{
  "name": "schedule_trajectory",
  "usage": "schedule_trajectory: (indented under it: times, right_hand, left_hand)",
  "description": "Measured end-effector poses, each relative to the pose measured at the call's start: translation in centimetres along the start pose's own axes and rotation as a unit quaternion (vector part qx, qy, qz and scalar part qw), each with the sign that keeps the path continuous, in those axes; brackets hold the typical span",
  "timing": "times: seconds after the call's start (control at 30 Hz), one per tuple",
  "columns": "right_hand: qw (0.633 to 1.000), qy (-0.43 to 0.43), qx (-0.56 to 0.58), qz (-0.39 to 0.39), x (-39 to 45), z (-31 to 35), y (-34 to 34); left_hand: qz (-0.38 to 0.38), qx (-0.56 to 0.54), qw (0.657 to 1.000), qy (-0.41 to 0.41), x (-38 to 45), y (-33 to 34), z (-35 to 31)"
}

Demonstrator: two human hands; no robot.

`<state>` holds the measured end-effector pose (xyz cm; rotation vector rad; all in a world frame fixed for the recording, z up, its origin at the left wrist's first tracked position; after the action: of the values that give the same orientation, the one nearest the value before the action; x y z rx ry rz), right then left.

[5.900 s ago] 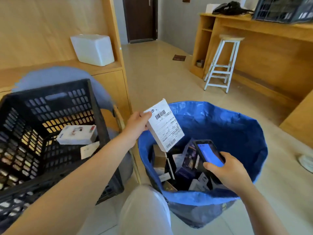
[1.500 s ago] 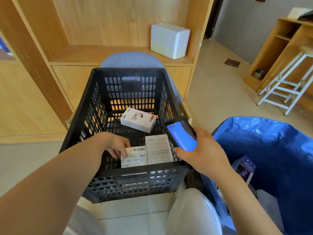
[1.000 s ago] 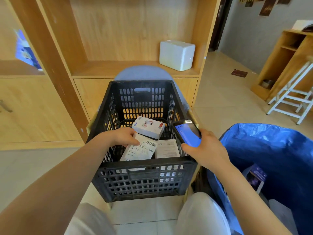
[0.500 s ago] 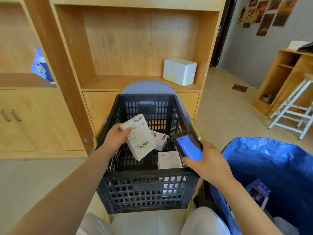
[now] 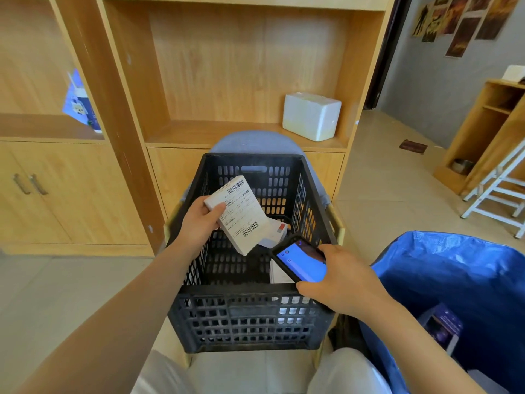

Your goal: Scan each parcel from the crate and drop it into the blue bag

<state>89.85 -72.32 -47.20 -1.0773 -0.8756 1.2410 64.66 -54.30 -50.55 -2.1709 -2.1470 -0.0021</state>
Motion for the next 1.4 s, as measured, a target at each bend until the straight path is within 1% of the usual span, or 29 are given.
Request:
schedule_trajectory:
  times: [0.47,0.6,0.7,0.77,0.83,0.9,1.0,1.13,1.23,1.3,1.4]
  right_hand:
    - [1.0,-0.022,-0.008,0.004,0.0,-0.2,0.2]
    - [1.0,-0.019,0.024,-0.006,-0.2,-0.5,0.1]
    - [0.998,-0.01,0.06,-0.014,-0.8,-1.2,-0.1]
    - [0.996,-0.006,0.081,-0.027,-1.4,-1.9,-0.5]
    - [0.993,0.003,0.11,-0.041,-2.0,-2.8,-1.0]
    - [0.989,0.017,0.14,-0.054,-2.6,-4.0,-1.7]
    - [0.984,0.031,0.159,-0.072,-3.5,-6.1,-2.8]
    - [0.976,0.063,0.187,-0.09,-5.2,-9.9,-4.2]
    - [0.972,0.092,0.192,-0.103,-6.6,-13.6,-5.0]
    - [0.964,0.125,0.205,-0.112,-7.6,-16.6,-5.3]
    - [0.954,0.185,0.197,-0.13,-9.3,-21.6,-4.9]
  left_hand:
    - [0.0,0.02,1.0,-0.006,-0.5,0.1,-0.2]
    - [0.002,0.03,0.999,-0.01,-0.7,0.2,-0.4]
    - [-0.009,0.012,1.0,-0.013,-0.8,0.3,-0.9]
    - [-0.032,-0.021,0.999,-0.021,-1.0,0.2,-1.4]
    - [-0.038,-0.057,0.997,-0.024,-1.4,0.7,-2.3]
    - [-0.014,-0.076,0.997,-0.017,-1.7,2.1,-3.5]
    - [0.039,-0.077,0.996,-0.003,-2.4,5.4,-6.3]
    - [0.089,-0.075,0.993,0.025,-3.2,10.7,-10.6]
    - [0.13,-0.095,0.986,0.036,-4.1,15.7,-13.2]
    - [0.168,-0.112,0.979,0.03,-5.1,19.6,-14.0]
    - [0.219,-0.092,0.971,-0.007,-6.6,26.1,-12.3]
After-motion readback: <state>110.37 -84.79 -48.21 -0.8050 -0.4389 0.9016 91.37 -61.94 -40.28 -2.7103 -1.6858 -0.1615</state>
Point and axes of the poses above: each hand's wrist, its own x-axis towards the middle knuckle, its own y-axis out of the palm, z = x × y, the point moved 6 cm from there along x, towards the middle knuckle, and after that the axes turned 4 degrees about -x, right-handed, at the moved point
